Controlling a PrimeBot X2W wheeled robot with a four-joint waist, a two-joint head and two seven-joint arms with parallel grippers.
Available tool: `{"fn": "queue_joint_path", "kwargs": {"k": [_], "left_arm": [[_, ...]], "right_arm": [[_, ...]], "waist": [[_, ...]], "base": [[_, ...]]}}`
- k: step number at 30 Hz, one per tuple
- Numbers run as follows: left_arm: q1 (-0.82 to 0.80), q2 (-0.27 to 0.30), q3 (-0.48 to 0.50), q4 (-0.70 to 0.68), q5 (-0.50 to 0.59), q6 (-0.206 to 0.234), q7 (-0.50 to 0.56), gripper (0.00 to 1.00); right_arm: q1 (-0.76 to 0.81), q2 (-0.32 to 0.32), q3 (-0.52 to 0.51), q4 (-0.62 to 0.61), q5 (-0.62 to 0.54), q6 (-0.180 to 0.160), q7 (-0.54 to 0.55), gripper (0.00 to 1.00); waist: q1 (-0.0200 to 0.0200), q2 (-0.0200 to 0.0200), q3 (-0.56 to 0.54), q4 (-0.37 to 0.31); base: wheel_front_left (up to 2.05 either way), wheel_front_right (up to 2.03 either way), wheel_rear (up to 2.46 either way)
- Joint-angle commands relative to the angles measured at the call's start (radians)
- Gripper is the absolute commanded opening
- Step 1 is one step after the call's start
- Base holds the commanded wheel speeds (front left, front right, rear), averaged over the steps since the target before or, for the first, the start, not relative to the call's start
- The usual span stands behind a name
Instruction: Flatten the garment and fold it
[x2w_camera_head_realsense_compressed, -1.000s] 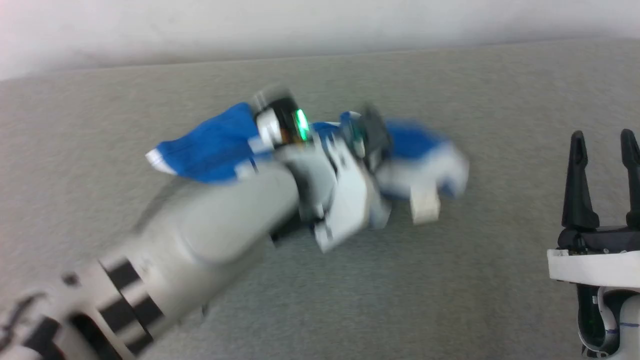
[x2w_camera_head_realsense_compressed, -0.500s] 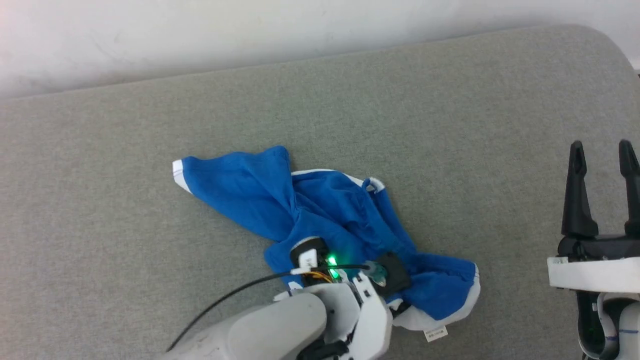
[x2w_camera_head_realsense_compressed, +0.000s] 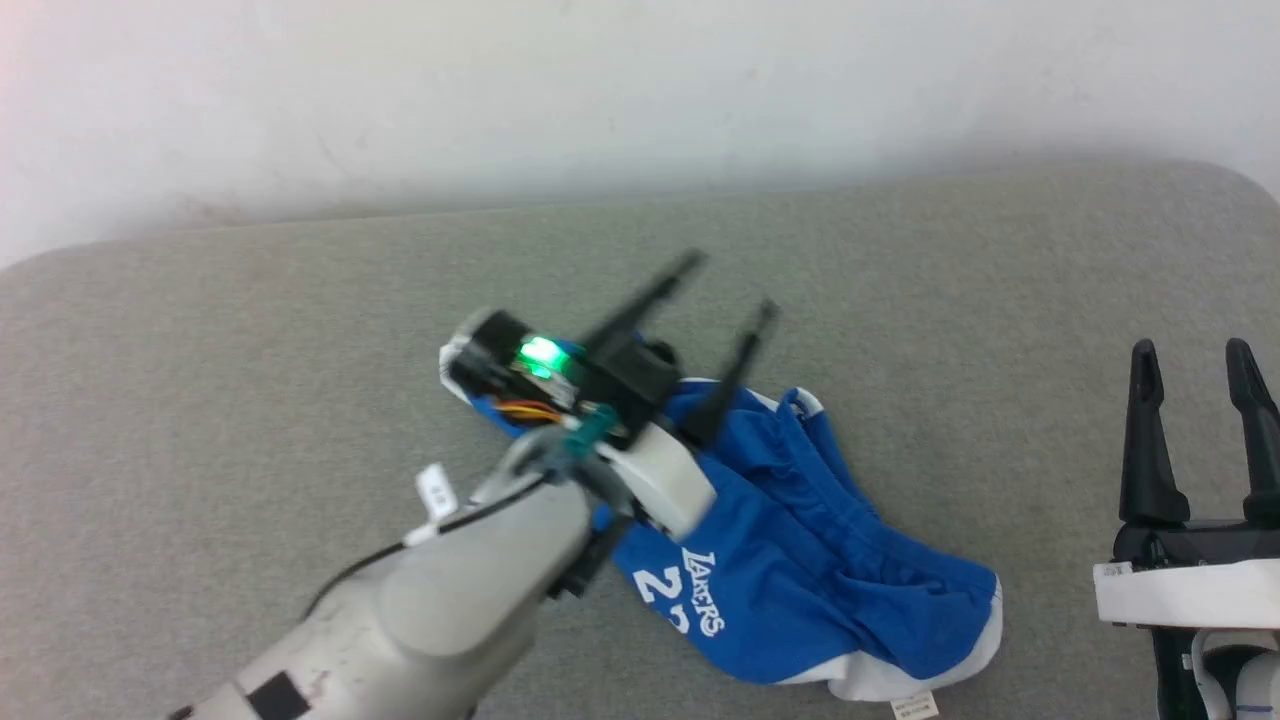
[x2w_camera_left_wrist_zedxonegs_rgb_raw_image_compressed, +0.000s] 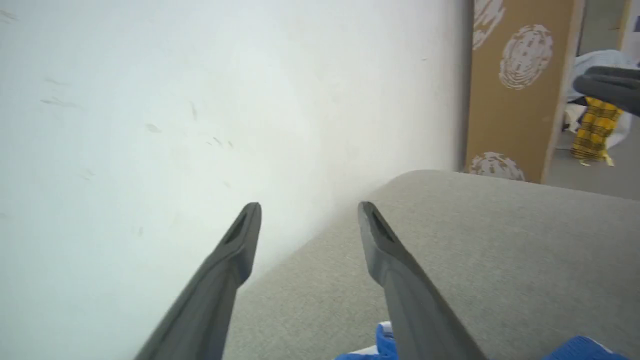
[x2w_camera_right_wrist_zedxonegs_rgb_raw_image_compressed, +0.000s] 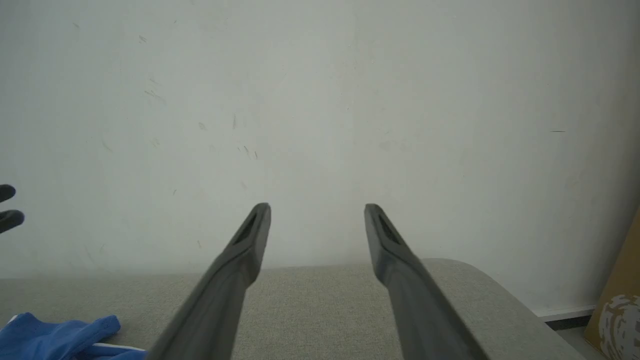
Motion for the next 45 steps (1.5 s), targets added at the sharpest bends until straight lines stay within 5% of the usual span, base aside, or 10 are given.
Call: {"fn": "queue_joint_path", "kwargs": {"k": [1, 5, 10, 17, 25, 33, 39, 45], "left_arm": [[0.017, 0.013, 0.02, -0.007, 0.012, 0.026, -0.008, 1.0], [0.1, 0.042, 0.166, -0.096, 0.061, 0.154, -0.012, 1.0], [0.266, 0.079, 0.366, -0.215, 0.131, 0.259, -0.012, 1.0], [0.507, 0.083, 0.572, -0.289, 0.218, 0.297, -0.013, 1.0], [0.677, 0.011, 0.688, -0.277, 0.282, 0.238, -0.013, 1.0], [0.677, -0.053, 0.772, -0.269, 0.337, 0.147, -0.013, 1.0], [0.482, -0.016, 0.811, -0.21, 0.359, 0.017, -0.013, 1.0], [0.194, 0.032, 0.74, -0.035, 0.372, -0.159, 0.039, 1.0]], "right_arm": [[0.01, 0.002, -0.003, -0.002, -0.007, -0.002, -0.005, 1.0], [0.017, 0.002, -0.004, -0.004, -0.009, -0.002, -0.005, 1.0], [0.021, 0.002, -0.006, -0.006, -0.01, -0.002, -0.005, 1.0], [0.034, 0.002, -0.007, 0.002, -0.006, -0.002, -0.005, 1.0], [0.048, 0.002, -0.008, 0.019, 0.002, -0.002, -0.005, 1.0], [0.044, 0.002, -0.01, 0.023, 0.004, -0.002, -0.005, 1.0], [0.018, 0.002, 0.0, 0.02, 0.003, -0.002, -0.005, 1.0], [-0.003, 0.002, 0.009, 0.017, 0.009, -0.002, -0.005, 1.0]], "waist": [[0.0001, -0.0001, -0.025, 0.028], [0.0001, -0.0001, -0.028, 0.041], [0.0001, -0.0001, -0.031, 0.052], [0.0001, -0.0001, -0.04, 0.066], [0.0001, -0.0001, -0.05, 0.075], [0.0001, -0.0001, -0.047, 0.081], [0.0001, -0.0001, -0.024, 0.071], [0.0001, -0.0001, 0.017, 0.042]], "base": [[0.0, 0.0, 0.0], [0.0, 0.0, 0.0], [0.0, 0.0, 0.0], [0.0, 0.0, 0.0], [0.0, 0.0, 0.0], [0.0, 0.0, 0.0], [0.0, 0.0, 0.0], [0.0, 0.0, 0.0]]}}
